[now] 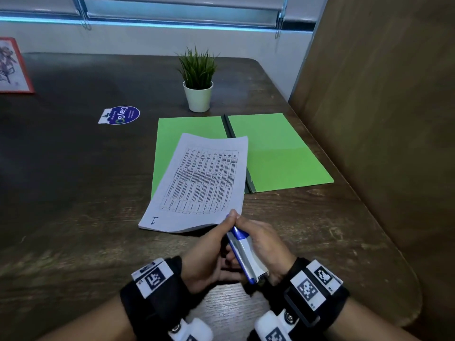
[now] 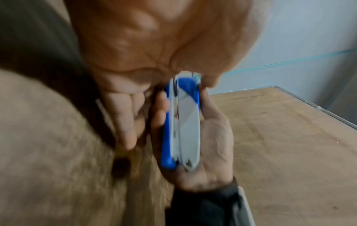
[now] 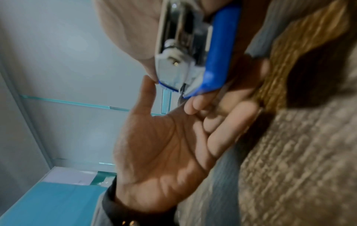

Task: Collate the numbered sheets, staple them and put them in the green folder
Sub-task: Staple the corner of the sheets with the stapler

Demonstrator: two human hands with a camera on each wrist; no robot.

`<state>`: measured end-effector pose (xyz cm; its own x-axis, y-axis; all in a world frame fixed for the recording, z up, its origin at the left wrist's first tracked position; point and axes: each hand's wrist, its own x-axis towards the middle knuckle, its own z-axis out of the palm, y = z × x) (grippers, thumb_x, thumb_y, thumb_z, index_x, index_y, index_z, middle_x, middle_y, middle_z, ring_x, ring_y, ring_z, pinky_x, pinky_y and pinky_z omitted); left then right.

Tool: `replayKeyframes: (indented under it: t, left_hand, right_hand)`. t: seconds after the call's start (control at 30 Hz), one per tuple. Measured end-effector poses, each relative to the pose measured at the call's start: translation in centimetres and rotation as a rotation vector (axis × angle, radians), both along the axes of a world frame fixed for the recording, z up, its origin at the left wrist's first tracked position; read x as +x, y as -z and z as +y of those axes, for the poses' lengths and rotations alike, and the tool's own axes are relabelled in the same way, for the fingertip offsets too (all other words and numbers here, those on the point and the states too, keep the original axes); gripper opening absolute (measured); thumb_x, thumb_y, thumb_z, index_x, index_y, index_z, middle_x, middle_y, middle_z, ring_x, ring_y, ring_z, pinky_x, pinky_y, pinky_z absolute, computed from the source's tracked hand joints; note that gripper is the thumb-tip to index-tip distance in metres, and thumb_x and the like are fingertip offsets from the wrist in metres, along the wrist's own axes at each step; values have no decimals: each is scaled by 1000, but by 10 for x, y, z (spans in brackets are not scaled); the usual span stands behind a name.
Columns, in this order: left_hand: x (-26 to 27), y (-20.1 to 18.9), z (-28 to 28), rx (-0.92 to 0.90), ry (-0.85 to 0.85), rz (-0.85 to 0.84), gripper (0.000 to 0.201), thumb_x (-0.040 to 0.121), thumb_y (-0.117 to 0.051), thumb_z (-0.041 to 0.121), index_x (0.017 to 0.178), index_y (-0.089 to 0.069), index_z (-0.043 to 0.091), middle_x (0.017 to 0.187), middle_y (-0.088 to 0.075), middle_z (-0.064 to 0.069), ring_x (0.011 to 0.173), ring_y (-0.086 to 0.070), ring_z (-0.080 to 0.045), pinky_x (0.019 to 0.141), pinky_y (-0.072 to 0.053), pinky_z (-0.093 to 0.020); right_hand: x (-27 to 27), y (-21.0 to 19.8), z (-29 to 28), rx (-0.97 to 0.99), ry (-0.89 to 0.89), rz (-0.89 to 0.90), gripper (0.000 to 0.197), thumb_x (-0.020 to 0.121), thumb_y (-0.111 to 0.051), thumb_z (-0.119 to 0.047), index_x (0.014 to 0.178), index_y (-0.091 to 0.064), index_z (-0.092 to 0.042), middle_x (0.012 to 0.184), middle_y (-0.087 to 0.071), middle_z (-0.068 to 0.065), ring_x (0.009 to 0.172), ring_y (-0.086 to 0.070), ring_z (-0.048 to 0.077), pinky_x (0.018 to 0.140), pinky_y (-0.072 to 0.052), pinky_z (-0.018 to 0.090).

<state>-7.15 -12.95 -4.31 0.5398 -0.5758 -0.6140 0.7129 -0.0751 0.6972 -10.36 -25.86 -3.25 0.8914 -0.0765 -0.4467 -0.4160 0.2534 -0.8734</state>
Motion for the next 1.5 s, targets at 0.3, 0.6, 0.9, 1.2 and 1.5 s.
replayKeyframes:
  t: [0.3,0.6,0.9,1.2,1.5]
  left_hand:
    - [-14,10,-16,-40,-298,-31,46,79,-69,60,63,-52,20,52,-33,-1,46,-30,-13,49,-41,-23]
    - [-22,13,-16,7,-390,-62,42,81,-73,51,61,-57,18,49,-39,0,43,-34,-15,43,-37,-21]
    - [-9,7,-7,-39,-255,14,54,79,-63,67,75,-55,14,52,-35,-2,46,-38,-18,54,-38,-27]
    - [-7,10,-9,16,-355,18,50,103,-40,51,105,-64,8,69,-60,-7,49,-59,-25,56,-58,-36]
    - [1,12,-4,108,-410,-73,25,100,-57,33,111,-69,13,104,-77,-6,86,-76,-22,70,-58,-33]
  right_hand:
    - [-1,5,4,-26,0,60,43,94,-63,-34,98,-66,9,79,-65,26,55,-60,26,48,-49,27]
    - [-6,6,4,-55,-9,80,42,92,-65,-30,97,-67,12,72,-66,25,45,-59,24,42,-49,24]
    - [-3,3,3,31,-63,132,49,87,-64,-49,83,-69,0,73,-62,23,51,-56,27,49,-48,29]
    - [-4,-6,-10,139,-115,171,61,84,-54,-60,83,-65,0,68,-55,19,47,-51,25,44,-42,26]
    - [3,2,-27,-351,-144,103,49,86,-62,-59,83,-63,-11,62,-59,16,45,-55,26,45,-45,27]
